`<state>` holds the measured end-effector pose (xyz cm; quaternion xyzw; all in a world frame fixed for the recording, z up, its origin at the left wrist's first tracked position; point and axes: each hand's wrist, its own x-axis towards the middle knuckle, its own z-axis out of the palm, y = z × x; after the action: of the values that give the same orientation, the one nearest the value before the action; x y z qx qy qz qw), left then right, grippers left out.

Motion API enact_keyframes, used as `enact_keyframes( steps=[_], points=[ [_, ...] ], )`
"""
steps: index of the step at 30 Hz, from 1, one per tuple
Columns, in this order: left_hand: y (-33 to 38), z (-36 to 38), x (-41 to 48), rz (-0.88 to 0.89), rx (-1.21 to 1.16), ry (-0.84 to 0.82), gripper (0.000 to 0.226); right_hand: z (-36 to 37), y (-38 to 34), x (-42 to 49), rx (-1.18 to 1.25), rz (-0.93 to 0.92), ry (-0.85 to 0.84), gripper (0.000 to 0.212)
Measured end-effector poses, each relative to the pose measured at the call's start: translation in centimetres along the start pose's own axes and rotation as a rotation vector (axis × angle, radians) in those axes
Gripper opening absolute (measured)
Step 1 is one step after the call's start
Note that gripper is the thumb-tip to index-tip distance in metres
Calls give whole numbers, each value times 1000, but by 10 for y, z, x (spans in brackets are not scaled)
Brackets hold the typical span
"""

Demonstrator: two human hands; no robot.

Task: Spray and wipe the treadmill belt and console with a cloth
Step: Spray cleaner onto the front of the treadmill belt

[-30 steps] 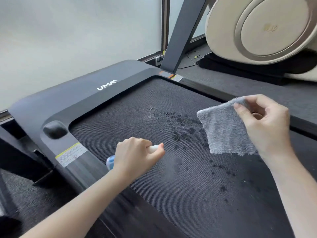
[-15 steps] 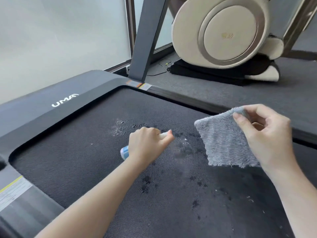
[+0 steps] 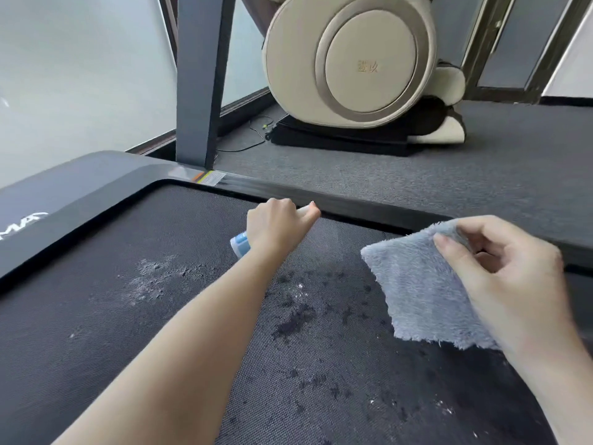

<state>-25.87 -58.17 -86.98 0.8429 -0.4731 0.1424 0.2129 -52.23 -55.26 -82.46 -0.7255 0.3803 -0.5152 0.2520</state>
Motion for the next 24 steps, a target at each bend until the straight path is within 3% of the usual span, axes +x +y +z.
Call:
enact_keyframes(
  steps=[6,12,17,21,24],
  points=[
    [14,6,14,-35,-31,-46,56,2,0,-1,-12,-11,-5,5],
    [6,-6,17,-62,-61,17,61,9,2,-6,29,7,0,5],
    [-34,-27,-4,-158,-178,-85,62,27,-11,-8,53,-6,-54,6],
    [-85,-66,-30,-204,-153,-32,71,63,-32,-11,123,-39,-163,15],
    [-133,-102,-55,-236,-63,23,74,99,-53,-18,178,-78,-267,11]
  ],
)
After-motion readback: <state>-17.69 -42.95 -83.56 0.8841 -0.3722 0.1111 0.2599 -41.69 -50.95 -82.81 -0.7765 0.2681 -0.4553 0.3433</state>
